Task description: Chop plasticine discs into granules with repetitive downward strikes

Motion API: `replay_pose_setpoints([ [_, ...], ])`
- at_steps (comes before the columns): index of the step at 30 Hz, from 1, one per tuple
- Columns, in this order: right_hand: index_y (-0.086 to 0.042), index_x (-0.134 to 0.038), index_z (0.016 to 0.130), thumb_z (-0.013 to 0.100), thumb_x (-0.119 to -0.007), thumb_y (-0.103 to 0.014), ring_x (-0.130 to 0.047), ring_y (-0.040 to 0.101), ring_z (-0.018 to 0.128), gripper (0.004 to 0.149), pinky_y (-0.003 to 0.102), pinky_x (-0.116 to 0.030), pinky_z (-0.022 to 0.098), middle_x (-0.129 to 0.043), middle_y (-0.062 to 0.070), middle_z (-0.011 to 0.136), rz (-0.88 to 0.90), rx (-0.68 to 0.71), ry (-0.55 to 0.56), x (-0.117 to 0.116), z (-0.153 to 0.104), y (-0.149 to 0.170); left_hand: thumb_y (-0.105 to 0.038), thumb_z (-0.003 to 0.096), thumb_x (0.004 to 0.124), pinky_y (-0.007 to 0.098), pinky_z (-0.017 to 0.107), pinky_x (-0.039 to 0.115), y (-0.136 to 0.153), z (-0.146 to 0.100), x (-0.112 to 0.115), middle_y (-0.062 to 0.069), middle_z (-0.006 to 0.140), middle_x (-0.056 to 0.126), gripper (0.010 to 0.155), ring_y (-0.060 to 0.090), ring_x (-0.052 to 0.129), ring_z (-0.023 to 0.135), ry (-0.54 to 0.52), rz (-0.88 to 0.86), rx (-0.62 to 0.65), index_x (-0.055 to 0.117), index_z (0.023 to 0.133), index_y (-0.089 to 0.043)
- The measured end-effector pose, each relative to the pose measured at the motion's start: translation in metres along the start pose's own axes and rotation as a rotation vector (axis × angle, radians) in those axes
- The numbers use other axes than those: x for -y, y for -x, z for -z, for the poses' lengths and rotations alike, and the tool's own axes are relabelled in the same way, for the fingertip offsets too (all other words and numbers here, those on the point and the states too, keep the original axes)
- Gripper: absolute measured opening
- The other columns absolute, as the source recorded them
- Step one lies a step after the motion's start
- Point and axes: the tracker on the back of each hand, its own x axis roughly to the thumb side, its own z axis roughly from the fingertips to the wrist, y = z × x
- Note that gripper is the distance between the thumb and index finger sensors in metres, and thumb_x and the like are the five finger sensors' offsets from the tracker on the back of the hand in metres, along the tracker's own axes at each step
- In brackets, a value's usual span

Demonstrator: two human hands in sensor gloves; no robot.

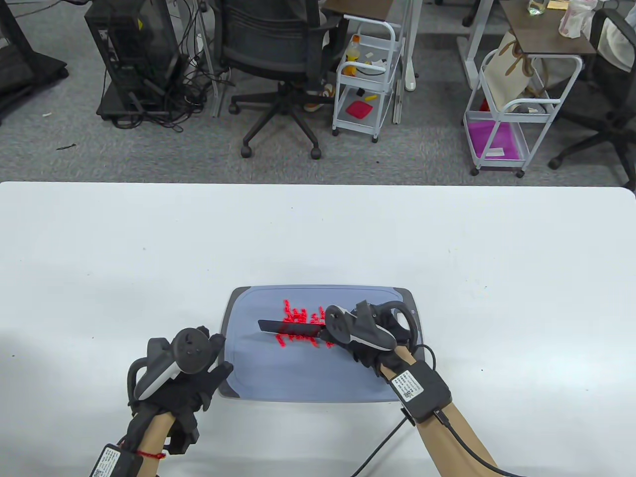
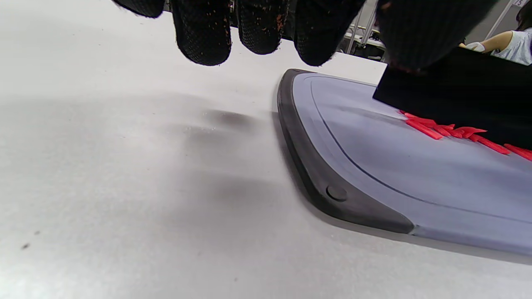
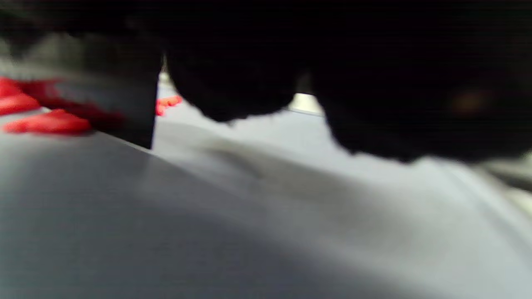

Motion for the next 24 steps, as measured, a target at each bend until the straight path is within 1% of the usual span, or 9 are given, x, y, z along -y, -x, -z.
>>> replay_pose_setpoints([
  [2, -0.014, -0.101, 0.058, 0.029, -0.066, -0.073, -0.108, 0.019, 0.002, 0.073, 0.051, -0.092, 0.018, -0.101, -0.011, 0.015, -0.038, 0.014, 0.034, 0.001, -0.002, -0.001, -0.064, 0.0460, 0.065, 0.067, 0.076, 0.046, -0.001, 0.001, 0.001, 0.007, 0.128, 0.052, 0.071, 0.044, 0.066, 0.110, 0.005, 0.003, -0.001, 0.062, 0.112, -0.036],
  [5, -0.014, -0.101, 0.059, 0.030, -0.066, -0.072, -0.109, 0.020, 0.003, 0.073, 0.052, -0.092, 0.019, -0.102, -0.010, 0.016, -0.054, 0.017, -0.005, 0.002, 0.000, -0.004, -0.064, 0.0460, 0.065, 0.067, 0.076, 0.047, -0.001, 0.001, 0.002, 0.007, 0.128, 0.052, 0.072, 0.043, 0.066, 0.110, 0.013, 0.002, 0.001, 0.062, 0.112, -0.035],
  [9, -0.014, -0.101, 0.059, 0.029, -0.067, -0.072, -0.109, 0.021, 0.003, 0.074, 0.052, -0.091, 0.019, -0.102, -0.009, 0.016, -0.199, 0.045, -0.029, 0.026, 0.004, -0.013, -0.064, 0.0461, 0.065, 0.067, 0.076, 0.046, 0.002, -0.001, -0.001, 0.007, 0.128, 0.052, 0.072, 0.044, 0.066, 0.110, -0.001, -0.006, 0.002, 0.062, 0.112, -0.036],
  [11, -0.014, -0.101, 0.060, 0.030, -0.067, -0.072, -0.108, 0.021, 0.003, 0.074, 0.052, -0.091, 0.019, -0.102, -0.010, 0.016, -0.254, 0.055, -0.011, 0.041, 0.002, -0.018, -0.064, 0.0460, 0.065, 0.067, 0.076, 0.046, 0.003, -0.002, -0.002, 0.007, 0.128, 0.052, 0.071, 0.044, 0.066, 0.110, -0.007, -0.010, 0.003, 0.062, 0.112, -0.036],
  [14, -0.015, -0.101, 0.060, 0.030, -0.067, -0.073, -0.108, 0.021, 0.003, 0.074, 0.051, -0.091, 0.019, -0.102, -0.010, 0.016, -0.214, 0.060, 0.005, 0.049, -0.002, -0.020, -0.064, 0.0459, 0.065, 0.067, 0.076, 0.046, 0.003, -0.003, -0.003, 0.007, 0.128, 0.052, 0.072, 0.044, 0.066, 0.110, -0.012, -0.015, 0.006, 0.062, 0.112, -0.036],
  [16, -0.014, -0.101, 0.061, 0.030, -0.067, -0.073, -0.108, 0.020, 0.003, 0.074, 0.051, -0.091, 0.019, -0.102, -0.010, 0.017, -0.184, 0.062, 0.006, 0.046, -0.004, -0.021, -0.064, 0.0460, 0.065, 0.067, 0.076, 0.046, 0.003, -0.003, -0.004, 0.007, 0.128, 0.052, 0.072, 0.044, 0.066, 0.110, -0.016, -0.017, 0.007, 0.062, 0.112, -0.036],
  [19, -0.015, -0.102, 0.060, 0.030, -0.067, -0.073, -0.109, 0.020, 0.003, 0.074, 0.051, -0.091, 0.019, -0.103, -0.010, 0.017, -0.218, 0.079, 0.004, 0.036, -0.004, -0.022, -0.064, 0.0460, 0.065, 0.067, 0.076, 0.046, 0.003, -0.003, -0.002, 0.007, 0.128, 0.052, 0.071, 0.044, 0.066, 0.110, -0.011, -0.007, 0.008, 0.062, 0.112, -0.036],
  [23, -0.015, -0.102, 0.059, 0.029, -0.067, -0.072, -0.109, 0.020, 0.003, 0.073, 0.052, -0.092, 0.019, -0.102, -0.010, 0.016, -0.163, 0.083, 0.011, 0.019, -0.001, -0.020, -0.064, 0.0461, 0.065, 0.067, 0.076, 0.046, 0.001, -0.002, -0.002, 0.007, 0.128, 0.052, 0.072, 0.044, 0.066, 0.110, -0.007, -0.003, 0.010, 0.062, 0.112, -0.035],
  [24, -0.014, -0.102, 0.058, 0.029, -0.068, -0.072, -0.110, 0.021, 0.003, 0.073, 0.052, -0.092, 0.019, -0.102, -0.009, 0.016, -0.121, 0.081, 0.007, 0.008, 0.001, -0.017, -0.064, 0.0461, 0.065, 0.067, 0.076, 0.046, 0.001, -0.002, -0.001, 0.007, 0.128, 0.052, 0.072, 0.043, 0.066, 0.110, -0.007, -0.006, 0.010, 0.062, 0.112, -0.036],
])
